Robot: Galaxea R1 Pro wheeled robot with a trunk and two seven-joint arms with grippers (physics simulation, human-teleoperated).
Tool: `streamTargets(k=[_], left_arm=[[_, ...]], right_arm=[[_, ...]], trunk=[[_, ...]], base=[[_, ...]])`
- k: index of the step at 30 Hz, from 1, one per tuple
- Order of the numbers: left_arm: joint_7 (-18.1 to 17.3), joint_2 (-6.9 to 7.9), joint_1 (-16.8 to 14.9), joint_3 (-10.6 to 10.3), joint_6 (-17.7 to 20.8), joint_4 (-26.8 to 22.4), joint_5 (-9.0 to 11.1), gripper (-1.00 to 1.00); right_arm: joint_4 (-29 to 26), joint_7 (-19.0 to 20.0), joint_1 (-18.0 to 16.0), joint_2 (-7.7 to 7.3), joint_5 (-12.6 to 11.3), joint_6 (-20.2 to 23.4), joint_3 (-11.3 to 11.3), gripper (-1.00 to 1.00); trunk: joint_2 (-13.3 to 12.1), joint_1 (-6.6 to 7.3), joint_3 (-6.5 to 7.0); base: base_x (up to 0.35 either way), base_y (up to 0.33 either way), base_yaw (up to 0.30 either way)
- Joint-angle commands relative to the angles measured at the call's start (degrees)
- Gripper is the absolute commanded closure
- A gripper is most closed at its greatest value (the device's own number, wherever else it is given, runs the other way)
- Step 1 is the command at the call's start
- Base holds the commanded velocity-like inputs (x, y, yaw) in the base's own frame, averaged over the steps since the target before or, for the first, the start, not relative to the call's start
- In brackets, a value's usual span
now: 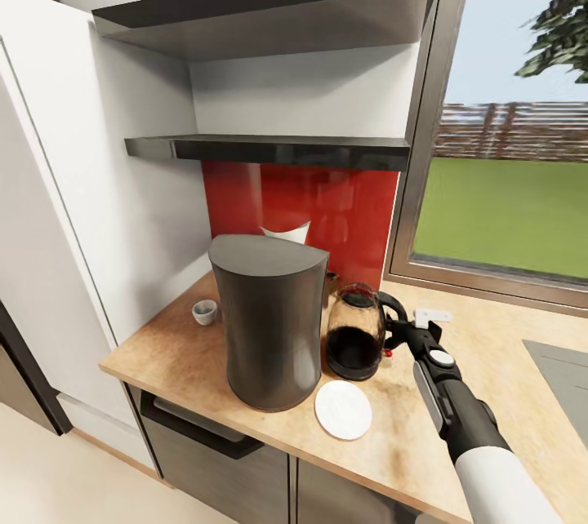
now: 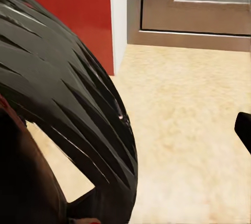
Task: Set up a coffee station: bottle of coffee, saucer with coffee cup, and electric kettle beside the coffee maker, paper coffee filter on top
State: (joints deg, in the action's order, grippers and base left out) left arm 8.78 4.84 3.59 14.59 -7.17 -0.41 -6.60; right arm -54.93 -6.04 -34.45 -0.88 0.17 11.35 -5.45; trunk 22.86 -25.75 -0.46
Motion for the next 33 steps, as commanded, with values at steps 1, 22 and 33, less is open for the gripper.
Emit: streamTargets(k=[1, 22, 33], left_arm=[[0.15, -0.01, 0.01, 0.44, -0.12, -0.03, -0.6, -1.0], [0.14, -0.01, 0.01, 0.44, -0.12, -0.03, -0.6, -1.0], [0.17, -0.01, 0.01, 0.47, -0.12, -0.03, -0.6, -1.0]], right_arm=[[0.1, -0.11, 0.0, 0.0, -0.17, 0.3, 0.09, -1.0], [0.35, -0.11, 0.0, 0.0, -0.26, 0.25, 0.09, -1.0], [0.43, -0.11, 0.0, 0.0, -0.26, 0.25, 0.09, -1.0]], trunk=[[0.06, -0.03, -0.05], [0.06, -0.03, -0.05], [0.06, -0.03, -0.05]], base=[[0.0, 0.0, 0.0], [-0.16, -0.004, 0.0], [-0.169, -0.004, 0.0]])
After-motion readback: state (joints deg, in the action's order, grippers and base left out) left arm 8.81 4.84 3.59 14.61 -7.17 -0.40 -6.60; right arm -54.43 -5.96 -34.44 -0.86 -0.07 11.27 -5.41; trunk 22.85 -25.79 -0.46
